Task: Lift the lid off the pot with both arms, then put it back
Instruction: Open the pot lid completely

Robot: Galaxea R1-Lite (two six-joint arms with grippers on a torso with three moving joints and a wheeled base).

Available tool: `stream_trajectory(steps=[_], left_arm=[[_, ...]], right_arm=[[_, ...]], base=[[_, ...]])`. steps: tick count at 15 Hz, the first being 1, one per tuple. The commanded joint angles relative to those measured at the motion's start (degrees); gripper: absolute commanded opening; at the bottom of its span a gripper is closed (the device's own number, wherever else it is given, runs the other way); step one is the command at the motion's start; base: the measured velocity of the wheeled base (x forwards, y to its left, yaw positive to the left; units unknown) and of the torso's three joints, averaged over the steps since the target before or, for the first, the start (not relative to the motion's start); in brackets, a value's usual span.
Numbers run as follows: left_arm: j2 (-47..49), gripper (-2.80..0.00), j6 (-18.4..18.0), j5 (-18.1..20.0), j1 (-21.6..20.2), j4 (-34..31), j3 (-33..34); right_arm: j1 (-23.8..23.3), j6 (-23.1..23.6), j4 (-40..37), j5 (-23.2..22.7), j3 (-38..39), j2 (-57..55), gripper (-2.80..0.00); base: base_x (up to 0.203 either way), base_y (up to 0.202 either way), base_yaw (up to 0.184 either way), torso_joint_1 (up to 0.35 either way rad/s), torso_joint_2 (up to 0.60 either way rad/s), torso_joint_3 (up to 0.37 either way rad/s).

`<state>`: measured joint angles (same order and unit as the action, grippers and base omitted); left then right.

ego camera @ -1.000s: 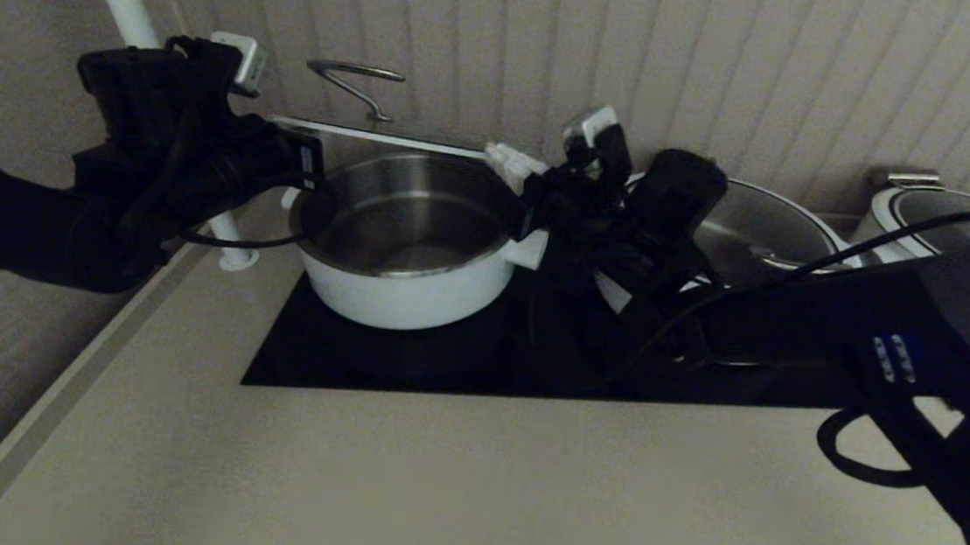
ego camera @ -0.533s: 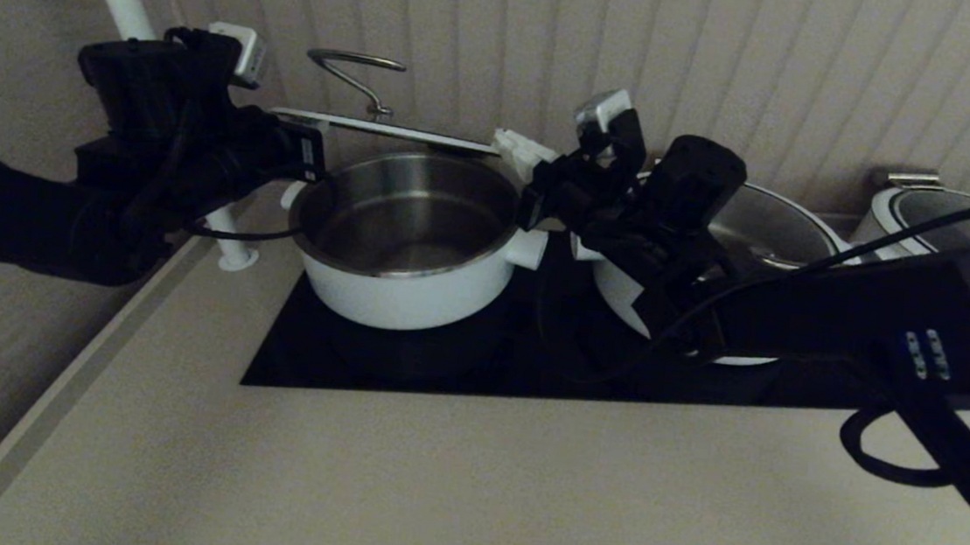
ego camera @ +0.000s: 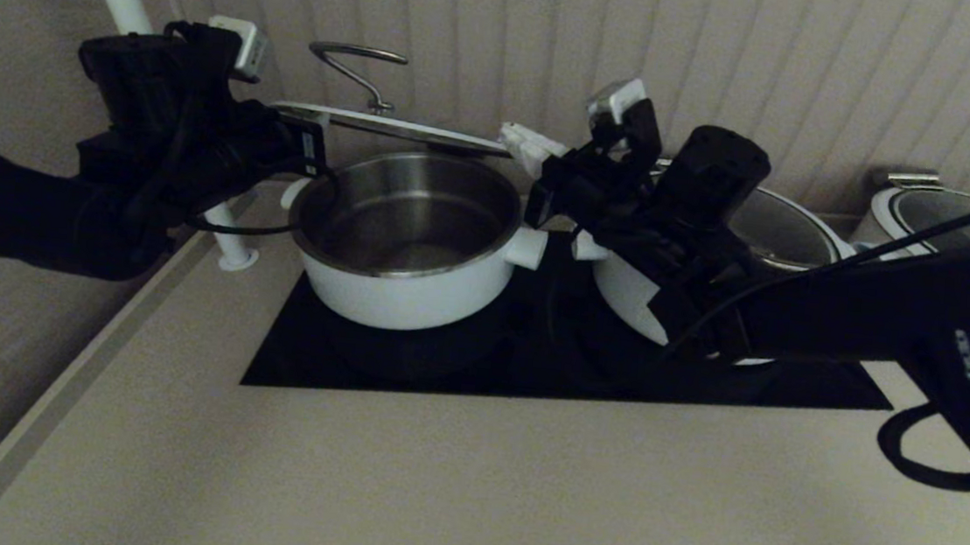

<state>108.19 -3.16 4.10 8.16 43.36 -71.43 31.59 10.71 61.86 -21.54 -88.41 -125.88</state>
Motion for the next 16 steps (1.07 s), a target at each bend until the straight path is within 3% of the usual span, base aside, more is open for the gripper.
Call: stream_trajectory(steps=[1, 8, 16], left_arm=[[0.09, -2.8, -0.01, 0.03, 0.02, 0.23, -0.12], [-0.2, -2.8, -0.01, -0.02, 0.02, 0.23, -0.12], [-0.53, -2.8, -0.01, -0.05, 0.02, 0.23, -0.03]], right_arm=[[0.01, 0.34, 0.43, -0.17, 2.35, 2.02, -2.8], [-0.31, 2.42, 0.72, -0.1, 15.21, 10.81, -2.8], [-4.43, 3.75, 0.99, 0.2, 32.32, 22.75, -2.8]], base=[[0.0, 0.0, 0.0, 0.0, 0.0, 0.0], [0.0, 0.0, 0.0, 0.0, 0.0, 0.0], [0.0, 0.0, 0.0, 0.0, 0.0, 0.0]])
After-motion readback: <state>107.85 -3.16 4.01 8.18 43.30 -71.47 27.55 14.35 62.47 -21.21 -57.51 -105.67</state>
